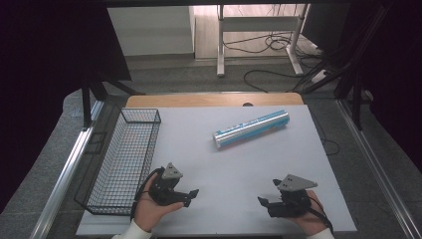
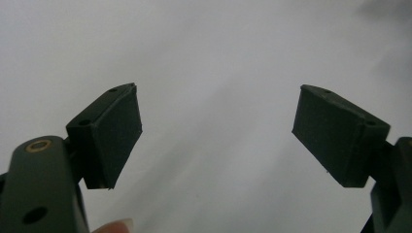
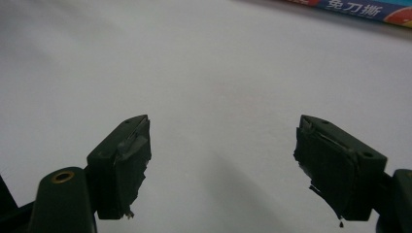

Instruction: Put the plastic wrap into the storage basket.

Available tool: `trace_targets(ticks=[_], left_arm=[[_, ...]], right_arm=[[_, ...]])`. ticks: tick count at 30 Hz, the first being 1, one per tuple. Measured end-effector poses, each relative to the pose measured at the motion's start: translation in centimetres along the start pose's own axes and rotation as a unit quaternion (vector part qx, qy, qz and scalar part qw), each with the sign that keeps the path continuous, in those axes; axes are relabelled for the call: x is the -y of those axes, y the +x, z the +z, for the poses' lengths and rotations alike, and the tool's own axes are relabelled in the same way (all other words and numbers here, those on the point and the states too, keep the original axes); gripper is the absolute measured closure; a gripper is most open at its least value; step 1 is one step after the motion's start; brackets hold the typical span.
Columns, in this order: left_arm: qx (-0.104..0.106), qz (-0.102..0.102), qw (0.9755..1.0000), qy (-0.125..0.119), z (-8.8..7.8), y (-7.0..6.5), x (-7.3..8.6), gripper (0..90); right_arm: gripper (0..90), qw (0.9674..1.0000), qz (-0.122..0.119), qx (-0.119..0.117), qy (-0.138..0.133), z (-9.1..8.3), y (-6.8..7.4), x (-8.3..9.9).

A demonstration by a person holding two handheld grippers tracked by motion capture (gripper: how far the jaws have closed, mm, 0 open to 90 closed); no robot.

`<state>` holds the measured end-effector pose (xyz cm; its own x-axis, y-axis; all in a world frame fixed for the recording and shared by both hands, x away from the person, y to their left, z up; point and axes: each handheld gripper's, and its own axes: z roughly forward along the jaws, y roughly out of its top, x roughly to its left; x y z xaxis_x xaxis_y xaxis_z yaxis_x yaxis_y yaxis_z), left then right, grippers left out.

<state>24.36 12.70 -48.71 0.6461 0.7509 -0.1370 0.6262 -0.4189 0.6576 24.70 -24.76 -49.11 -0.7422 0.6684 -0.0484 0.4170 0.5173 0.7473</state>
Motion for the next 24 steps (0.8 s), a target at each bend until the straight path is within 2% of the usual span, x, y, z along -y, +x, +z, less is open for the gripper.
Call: trace_targets(ticks=[7,15,17,20,24], left_arm=[[-0.004,0.000,1.0000,0.001,0.0,-0.1,0.1,17.4],[-0.004,0.010,0.9999,0.006,0.2,-0.5,-0.2,17.6],[0.004,0.015,0.9999,0.001,0.1,-1.1,-0.9,17.6],[0.001,0.024,0.9997,-0.002,0.0,-1.8,-2.0,17.7],[0.001,0.033,0.9994,0.008,0.5,-2.3,-3.0,17.8]], right_arm=[[21.7,0.9999,0.003,-0.004,0.009,0.2,-0.4,-0.1],[21.5,0.9997,0.005,-0.006,0.022,0.4,-0.6,0.2],[21.6,0.9997,0.006,0.002,0.026,0.3,-0.4,-0.3],[21.6,0.9997,-0.010,-0.001,0.021,0.0,0.0,-0.9],[21.8,0.9997,-0.011,-0.009,0.020,-0.1,-0.4,-0.6]])
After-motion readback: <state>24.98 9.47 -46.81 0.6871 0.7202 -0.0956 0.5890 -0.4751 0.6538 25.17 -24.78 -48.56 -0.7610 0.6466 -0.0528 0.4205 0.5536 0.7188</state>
